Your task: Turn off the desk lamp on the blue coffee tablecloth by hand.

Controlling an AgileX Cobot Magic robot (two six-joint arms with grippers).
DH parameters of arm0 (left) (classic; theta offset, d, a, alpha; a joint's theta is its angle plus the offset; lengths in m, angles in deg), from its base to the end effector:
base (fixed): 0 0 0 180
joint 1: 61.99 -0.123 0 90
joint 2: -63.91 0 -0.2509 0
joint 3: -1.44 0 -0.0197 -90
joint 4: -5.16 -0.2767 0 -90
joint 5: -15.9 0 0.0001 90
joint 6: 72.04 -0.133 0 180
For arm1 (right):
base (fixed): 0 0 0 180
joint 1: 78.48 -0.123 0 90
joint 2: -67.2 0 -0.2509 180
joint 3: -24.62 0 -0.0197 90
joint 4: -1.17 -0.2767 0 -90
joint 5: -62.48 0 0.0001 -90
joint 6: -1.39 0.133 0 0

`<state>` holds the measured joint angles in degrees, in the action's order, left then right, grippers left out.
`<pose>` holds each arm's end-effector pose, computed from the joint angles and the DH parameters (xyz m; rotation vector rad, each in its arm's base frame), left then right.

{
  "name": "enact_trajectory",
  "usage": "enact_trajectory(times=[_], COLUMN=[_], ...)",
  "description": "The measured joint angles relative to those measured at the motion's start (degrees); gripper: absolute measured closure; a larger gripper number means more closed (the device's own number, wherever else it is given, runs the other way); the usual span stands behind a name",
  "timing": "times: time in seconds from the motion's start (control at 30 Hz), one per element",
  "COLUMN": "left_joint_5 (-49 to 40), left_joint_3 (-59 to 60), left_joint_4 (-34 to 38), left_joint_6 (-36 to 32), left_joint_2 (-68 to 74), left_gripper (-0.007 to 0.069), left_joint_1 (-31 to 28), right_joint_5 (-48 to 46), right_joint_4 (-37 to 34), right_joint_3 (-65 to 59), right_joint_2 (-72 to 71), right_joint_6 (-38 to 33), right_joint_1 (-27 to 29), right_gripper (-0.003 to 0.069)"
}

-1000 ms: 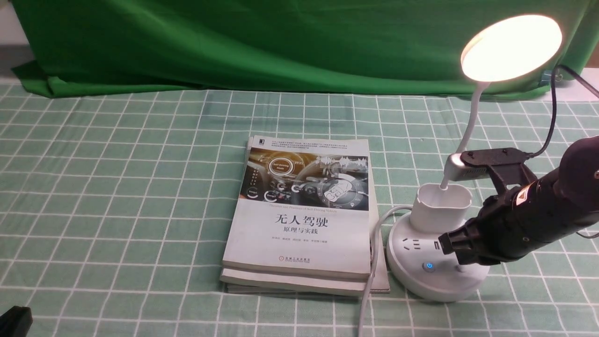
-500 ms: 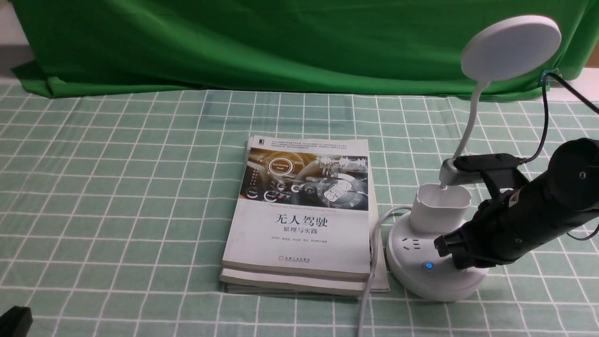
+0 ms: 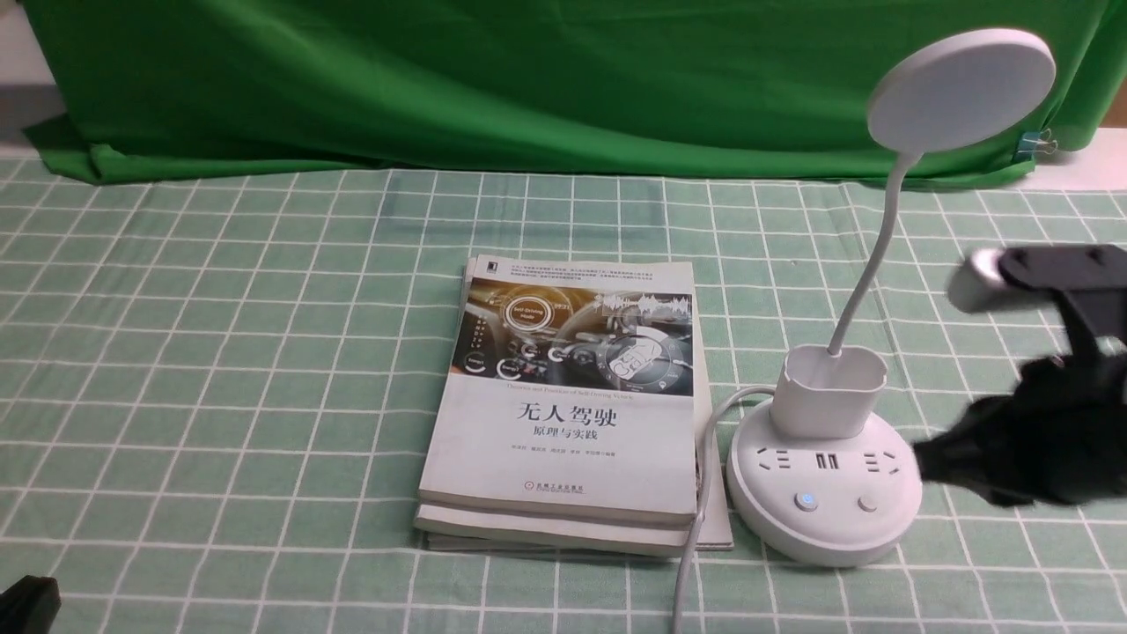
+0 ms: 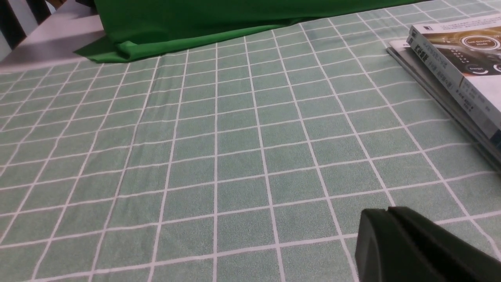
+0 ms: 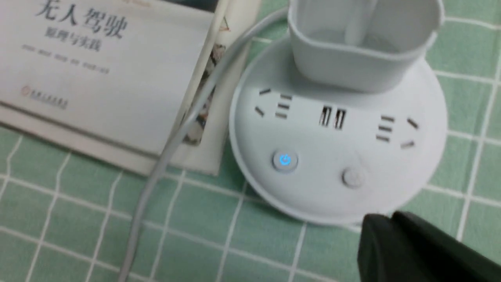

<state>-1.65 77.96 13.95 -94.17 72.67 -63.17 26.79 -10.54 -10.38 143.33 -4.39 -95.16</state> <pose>0.1559 -0.0029 0.1745 0.2291 1.7787 0.1454 0.2621 0.0950 0.1754 -0.3345 2.5462 0.2884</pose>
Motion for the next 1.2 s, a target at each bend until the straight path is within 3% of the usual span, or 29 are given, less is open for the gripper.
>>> enact_trajectory(times=[0.2, 0.5, 0.67, 0.97, 1.2], left_joint_5=[0.0, 0.0, 0.0, 0.0, 0.0], left_joint_3=[0.0, 0.0, 0.0, 0.0, 0.0], left_joint_4=[0.0, 0.0, -0.2, -0.2, -0.4], left_joint_6=[0.0, 0.0, 0.0, 0.0, 0.0], left_joint_2=[0.0, 0.0, 0.0, 0.0, 0.0], left_gripper=[0.0624, 0.0624, 0.0624, 0.0624, 0.0624], left_joint_1=[0.0, 0.0, 0.0, 0.0, 0.0], right_joint_5=[4.9, 10.8, 15.0, 25.7, 27.0], right_joint_4=[-0.9, -0.4, 3.1, 7.0, 7.2], right_joint_3=[-8.6, -9.5, -11.3, -32.5, -41.5], right_joint_2=[-9.0, -11.7, -18.2, -46.8, -63.9], right_joint_6=[2.9, 4.7, 4.8, 2.4, 1.3], right_joint_1=[-0.1, -0.4, 0.0, 10.0, 14.1], right_gripper=[0.0609, 0.0585, 0.0624, 0.0625, 0.0624])
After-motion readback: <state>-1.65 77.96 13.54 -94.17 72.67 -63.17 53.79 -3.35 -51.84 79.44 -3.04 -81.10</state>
